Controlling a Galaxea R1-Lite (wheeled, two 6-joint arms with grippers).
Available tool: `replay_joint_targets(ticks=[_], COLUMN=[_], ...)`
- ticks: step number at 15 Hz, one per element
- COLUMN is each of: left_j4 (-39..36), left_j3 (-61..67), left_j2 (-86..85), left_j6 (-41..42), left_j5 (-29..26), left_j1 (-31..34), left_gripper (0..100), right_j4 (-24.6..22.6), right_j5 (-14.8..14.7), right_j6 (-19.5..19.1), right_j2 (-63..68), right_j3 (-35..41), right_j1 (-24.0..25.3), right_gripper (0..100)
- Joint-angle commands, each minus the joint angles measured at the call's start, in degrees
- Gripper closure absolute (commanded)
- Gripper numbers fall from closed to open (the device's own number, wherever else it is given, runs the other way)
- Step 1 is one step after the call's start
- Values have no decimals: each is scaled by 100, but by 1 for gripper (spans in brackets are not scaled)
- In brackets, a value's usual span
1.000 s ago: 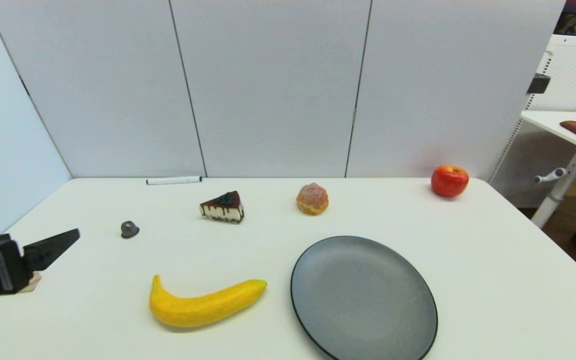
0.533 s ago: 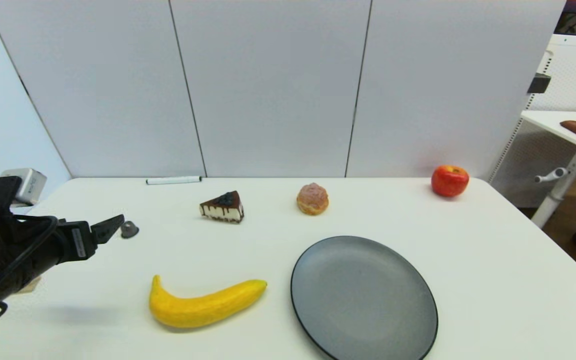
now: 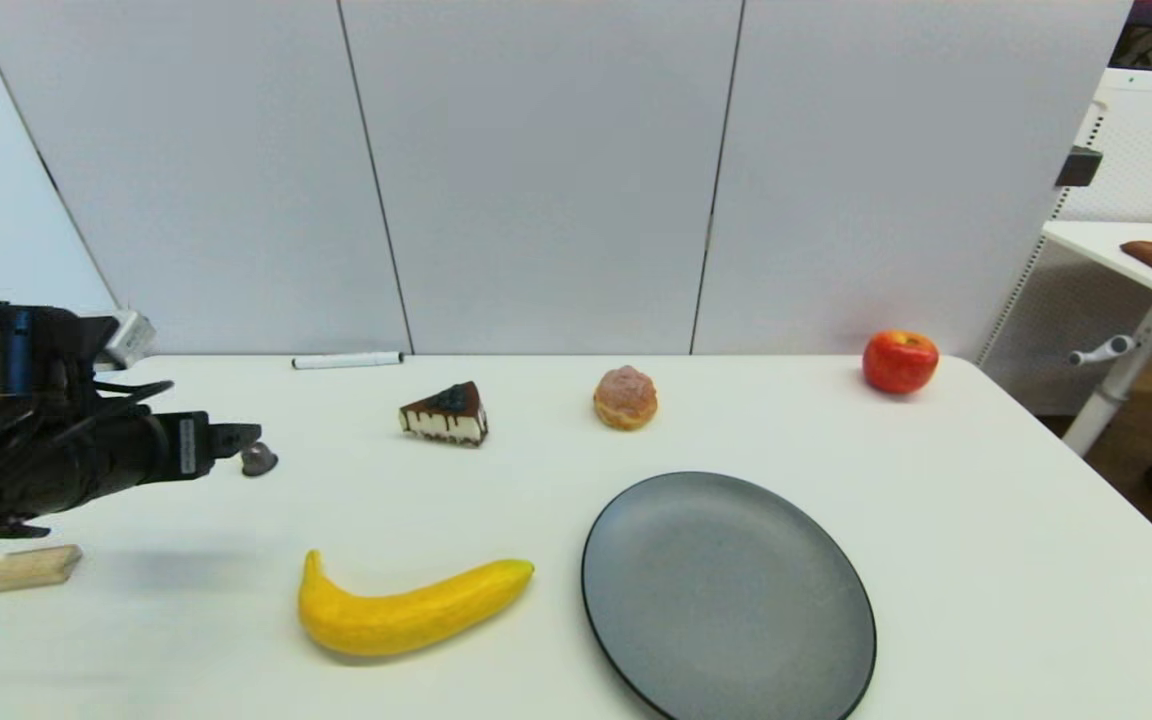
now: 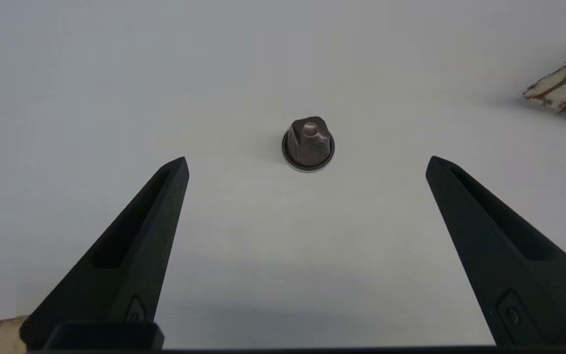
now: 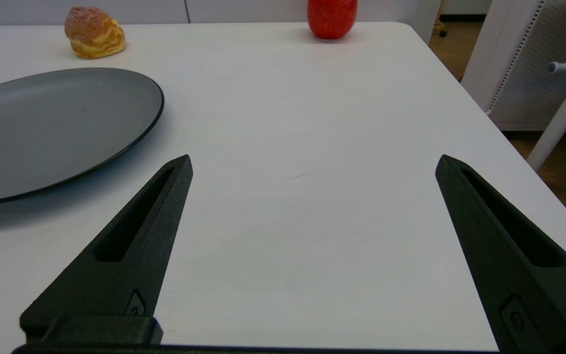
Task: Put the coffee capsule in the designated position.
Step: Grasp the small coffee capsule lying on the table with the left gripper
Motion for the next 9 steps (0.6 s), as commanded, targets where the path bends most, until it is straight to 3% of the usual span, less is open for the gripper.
replay_joint_targets(ticks=[1,5,9], left_j4=[2368,3449,3581], left_j3=[-1360,-2063,-2538], left_j2=[488,866,1252], left_j6=[400,655,778], left_j5=[-9,-9,-9], left_j1=[63,106,142], left_gripper=[0,0,0], right_j4=[-4,-4,-4], right_j5=[-1,-1,-9], right_j6=[-1,-1,-1], right_j2=[7,7,7], right_j3=[0,0,0], right_j1=[0,0,0], right_gripper=[0,0,0])
